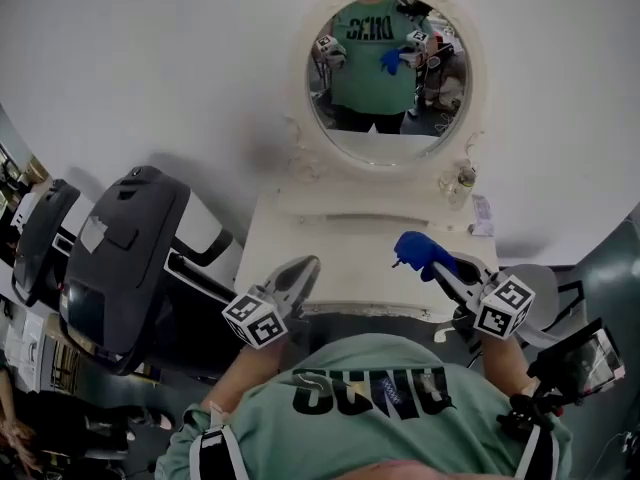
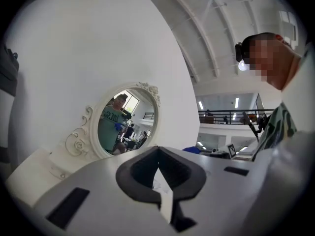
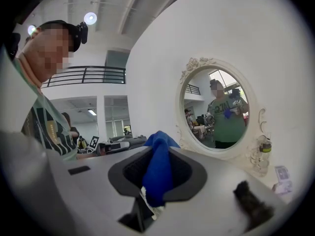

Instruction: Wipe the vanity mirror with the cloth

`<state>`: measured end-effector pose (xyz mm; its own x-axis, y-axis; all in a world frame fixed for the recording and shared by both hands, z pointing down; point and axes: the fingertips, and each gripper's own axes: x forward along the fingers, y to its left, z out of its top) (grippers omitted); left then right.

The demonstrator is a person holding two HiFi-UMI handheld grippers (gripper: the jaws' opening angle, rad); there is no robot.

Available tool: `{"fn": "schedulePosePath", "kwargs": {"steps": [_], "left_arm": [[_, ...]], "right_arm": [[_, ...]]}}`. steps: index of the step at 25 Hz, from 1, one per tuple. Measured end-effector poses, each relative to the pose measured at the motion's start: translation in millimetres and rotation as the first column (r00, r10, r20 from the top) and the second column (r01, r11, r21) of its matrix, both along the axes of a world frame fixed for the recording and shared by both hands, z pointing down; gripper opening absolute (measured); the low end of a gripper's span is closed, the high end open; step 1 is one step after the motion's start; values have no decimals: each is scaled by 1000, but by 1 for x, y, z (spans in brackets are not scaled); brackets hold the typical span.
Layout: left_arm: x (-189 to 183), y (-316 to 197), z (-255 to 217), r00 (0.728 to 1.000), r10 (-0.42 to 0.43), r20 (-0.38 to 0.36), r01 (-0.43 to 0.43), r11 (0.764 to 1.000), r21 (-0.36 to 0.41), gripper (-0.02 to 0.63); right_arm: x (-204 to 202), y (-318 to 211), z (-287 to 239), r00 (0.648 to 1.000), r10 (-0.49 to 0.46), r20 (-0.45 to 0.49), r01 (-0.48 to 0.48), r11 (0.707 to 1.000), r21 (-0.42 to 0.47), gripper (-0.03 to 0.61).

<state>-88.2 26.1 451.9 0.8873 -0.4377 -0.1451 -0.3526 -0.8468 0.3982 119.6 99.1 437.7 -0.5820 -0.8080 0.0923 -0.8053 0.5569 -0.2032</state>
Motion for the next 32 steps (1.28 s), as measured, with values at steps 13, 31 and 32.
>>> {"fn": "schedulePosePath", "kwargs": {"steps": [13,31,32], "left_arm": [[-15,-179,-34,987,158,-2,-158,987,31,9],[67,-203,-31,990,-142,-8,142,990,-5,9],[65,-202,-30,989,-149,-7,149,989,-4,10]], "right_arm": [[-16,-153,-32,981,187,-47,-186,982,24,69],[63,-295,-189,705,329,-629,115,822,558,69],[48,-305,-200,641,376,-669,152,793,591,69]]}}
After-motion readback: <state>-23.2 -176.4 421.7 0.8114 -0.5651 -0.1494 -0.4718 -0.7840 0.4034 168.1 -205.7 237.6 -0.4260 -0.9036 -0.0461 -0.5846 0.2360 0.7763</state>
